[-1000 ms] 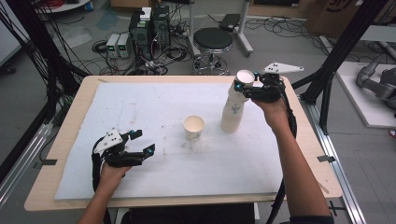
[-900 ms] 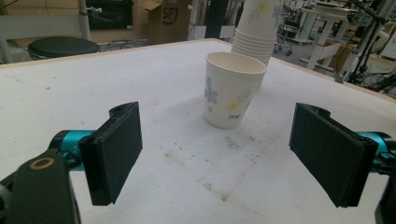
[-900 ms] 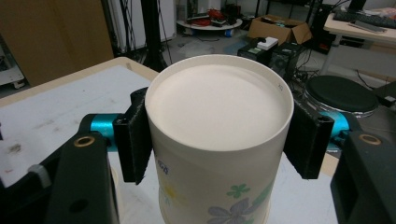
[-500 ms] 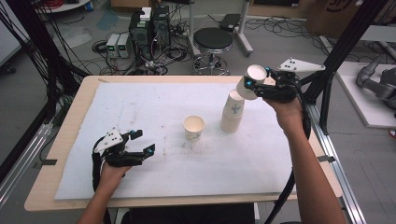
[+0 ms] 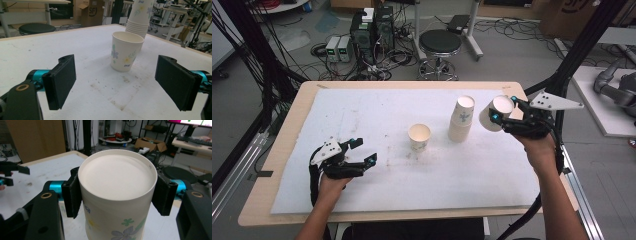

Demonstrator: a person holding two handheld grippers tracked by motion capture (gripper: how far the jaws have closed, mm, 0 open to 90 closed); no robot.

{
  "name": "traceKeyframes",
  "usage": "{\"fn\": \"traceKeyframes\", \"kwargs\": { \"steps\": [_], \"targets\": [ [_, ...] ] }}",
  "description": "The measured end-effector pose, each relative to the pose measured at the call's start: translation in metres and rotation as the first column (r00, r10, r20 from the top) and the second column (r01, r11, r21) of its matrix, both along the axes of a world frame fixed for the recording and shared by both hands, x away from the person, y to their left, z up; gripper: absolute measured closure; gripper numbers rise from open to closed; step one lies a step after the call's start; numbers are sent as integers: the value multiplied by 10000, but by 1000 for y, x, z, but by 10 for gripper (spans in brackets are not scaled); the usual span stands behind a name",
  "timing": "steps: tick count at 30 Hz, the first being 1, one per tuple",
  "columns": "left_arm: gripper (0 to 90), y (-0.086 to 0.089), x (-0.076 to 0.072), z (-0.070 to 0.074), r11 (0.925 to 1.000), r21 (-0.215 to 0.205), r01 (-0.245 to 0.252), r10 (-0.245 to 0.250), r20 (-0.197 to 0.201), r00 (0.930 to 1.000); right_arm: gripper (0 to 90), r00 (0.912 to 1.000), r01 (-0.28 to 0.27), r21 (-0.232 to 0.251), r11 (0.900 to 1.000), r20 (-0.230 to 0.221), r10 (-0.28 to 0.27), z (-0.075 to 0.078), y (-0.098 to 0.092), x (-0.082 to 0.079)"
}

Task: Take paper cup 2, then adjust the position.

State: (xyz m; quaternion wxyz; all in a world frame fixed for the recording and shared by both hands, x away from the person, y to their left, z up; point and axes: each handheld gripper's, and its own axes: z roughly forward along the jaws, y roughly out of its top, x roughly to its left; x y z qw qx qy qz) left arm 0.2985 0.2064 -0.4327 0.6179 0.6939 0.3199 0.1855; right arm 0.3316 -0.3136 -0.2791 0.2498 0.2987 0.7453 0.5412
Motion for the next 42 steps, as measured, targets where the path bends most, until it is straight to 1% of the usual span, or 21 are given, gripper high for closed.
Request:
{"fn": "traceKeyframes", "kwargs": {
  "steps": [2, 4, 5, 8, 9, 12, 14, 17, 19, 21, 23, 25, 29, 34, 36, 38, 40, 42],
  "targets": [
    [167, 0, 0, -1, 9999, 105, 1, -2, 50, 10000, 357, 9999, -84, -40, 10000, -108, 84, -9, -2, -4],
    [167, -1, 0, -1, 10000, -3, 35, -35, 78, 10000, 357, 9997, -93, -106, 9999, -208, 91, -17, -4, -7],
    [167, -1, 0, -1, 10000, -25, 50, -50, 83, 10000, 357, 9992, -115, -111, 9999, -394, 110, -23, -4, -8],
    [161, -1, -1, -2, 9998, -132, 148, -146, 105, 9998, 357, 9977, -190, -98, 9998, -656, 183, -33, -4, -10],
    [159, -2, -2, -2, 9998, -96, 152, -151, 137, 9998, 357, 9972, -255, -96, 9996, -710, 248, -38, -4, -11],
    [158, -3, -3, -5, 9998, -132, 146, -144, 145, 9998, 357, 9968, -350, -77, 9994, -728, 343, -46, -2, -13],
    [157, -5, -3, -5, 9996, -97, 255, -253, 270, 9993, 357, 9963, -442, -66, 9990, -744, 436, -52, 0, -13],
    [147, -7, -3, -4, 9991, 130, 398, -402, 348, 9986, 356, 9960, -510, -84, 9987, -741, 503, -59, 4, -13],
    [116, -9, -4, -3, 9994, 72, 324, -326, 380, 9987, 356, 9942, -608, -127, 9981, -893, 594, -67, 9, -10],
    [116, -9, -4, -1, 9997, -40, 238, -236, 353, 9991, 356, 9927, -727, -263, 9970, -981, 698, -71, 14, -8],
    [117, -9, -4, -1, 9994, -208, 272, -264, 397, 9989, 356, 9922, -851, -479, 9952, -954, 802, -73, 20, -8],
    [119, -9, -3, -1, 9987, -349, 372, -359, 385, 9986, 355, 9918, -953, -503, 9942, -903, 905, -72, 23, -8],
    [119, -9, -3, -1, 9976, -504, 465, -451, 296, 9985, 355, 9913, -1058, -427, 9935, -827, 1020, -69, 25, -10],
    [119, -11, -3, -1, 9963, -621, 601, -585, 282, 9979, 354, 9892, -1223, -358, 9919, -860, 1188, -70, 28, -11],
    [121, -12, -2, -2, 9945, -597, 858, -849, 164, 9963, 354, 9881, -1299, -317, 9910, -874, 1267, -71, 30, -11],
    [147, -14, -3, -2, 9909, -577, 1213, -1207, 141, 9926, 353, 9856, -1431, -229, 9894, -942, 1403, -73, 32, -11],
    [148, -17, -4, -2, 9895, -512, 1355, -1350, 135, 9908, 353, 9821, -1600, -248, 9868, -1045, 1566, -76, 37, -10],
    [147, -20, -5, -1, 9873, -540, 1491, -1487, 119, 9888, 353, 9786, -1759, -254, 9841, -1125, 1721, -78, 42, -10]
  ]
}}
